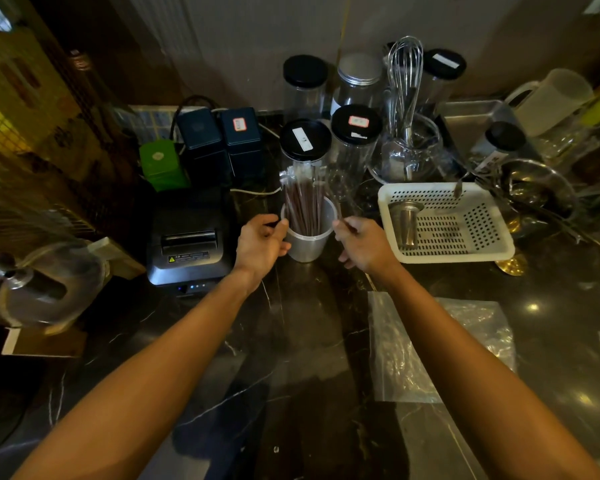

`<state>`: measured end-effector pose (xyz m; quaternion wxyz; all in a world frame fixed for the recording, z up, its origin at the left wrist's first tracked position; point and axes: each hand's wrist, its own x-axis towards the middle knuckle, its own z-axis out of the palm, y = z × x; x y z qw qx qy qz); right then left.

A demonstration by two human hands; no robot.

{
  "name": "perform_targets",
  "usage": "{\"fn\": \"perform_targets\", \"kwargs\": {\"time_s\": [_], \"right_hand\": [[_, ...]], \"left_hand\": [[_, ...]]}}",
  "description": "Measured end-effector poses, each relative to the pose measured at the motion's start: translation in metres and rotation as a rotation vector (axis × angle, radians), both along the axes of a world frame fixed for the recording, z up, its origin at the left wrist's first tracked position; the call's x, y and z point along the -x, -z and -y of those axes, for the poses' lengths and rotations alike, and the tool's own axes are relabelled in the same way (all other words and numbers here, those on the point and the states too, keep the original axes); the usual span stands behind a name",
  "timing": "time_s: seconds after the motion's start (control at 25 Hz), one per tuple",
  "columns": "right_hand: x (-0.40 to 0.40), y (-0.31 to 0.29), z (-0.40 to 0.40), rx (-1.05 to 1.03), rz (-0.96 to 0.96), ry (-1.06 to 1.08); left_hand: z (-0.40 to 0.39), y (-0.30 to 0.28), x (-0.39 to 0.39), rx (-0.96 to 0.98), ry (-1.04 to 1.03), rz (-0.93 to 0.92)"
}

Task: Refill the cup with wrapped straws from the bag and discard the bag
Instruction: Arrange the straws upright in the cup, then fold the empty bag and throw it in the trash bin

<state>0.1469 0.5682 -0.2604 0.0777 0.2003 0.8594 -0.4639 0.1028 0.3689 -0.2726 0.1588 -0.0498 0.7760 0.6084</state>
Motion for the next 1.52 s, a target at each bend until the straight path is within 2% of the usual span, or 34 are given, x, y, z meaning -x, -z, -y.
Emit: {"fn": "perform_targets", "kwargs": {"time_s": [0.2,0.44,0.56,0.8,0.88,1.04,1.2,1.32,1.44,1.52], "right_hand": [[-0.044,-0.004,-0.010,-0.062,-0.031,-0.104],[-0.120,0.003,-0.018,-0.282,0.026,-0.092],[-0.162,0.008,-0.022,-0.340,0.046,-0.079],[-0.236,0.026,-0.026,-0.521,0.075,-0.123],[-0.254,0.035,-0.025,-0.584,0.160,-0.133],[-0.270,0.049,-0.022,-0.546,0.291,-0.135],[-0.277,0.062,-0.021,-0.539,0.212,-0.058],[-0.279,0.057,-0.023,-0.589,0.028,-0.028],[-0.270,0.032,-0.027,-0.457,-0.164,0.075],[-0.258,0.007,-0.028,-0.294,-0.209,0.146]], "left_hand": [[-0.006,-0.002,-0.034,0.042,-0.089,-0.010],[-0.048,0.011,-0.096,0.090,0.275,0.250],[-0.070,0.017,-0.127,0.109,0.391,0.360],[-0.090,0.028,-0.170,0.160,0.494,0.512],[-0.094,0.028,-0.179,0.158,0.497,0.550],[-0.102,0.036,-0.187,0.013,0.447,0.685],[-0.102,0.039,-0.187,-0.089,0.393,0.747],[-0.101,0.023,-0.181,-0.143,0.395,0.714],[-0.096,-0.003,-0.166,-0.287,0.361,0.634],[-0.087,-0.018,-0.154,-0.376,0.283,0.563]]}}
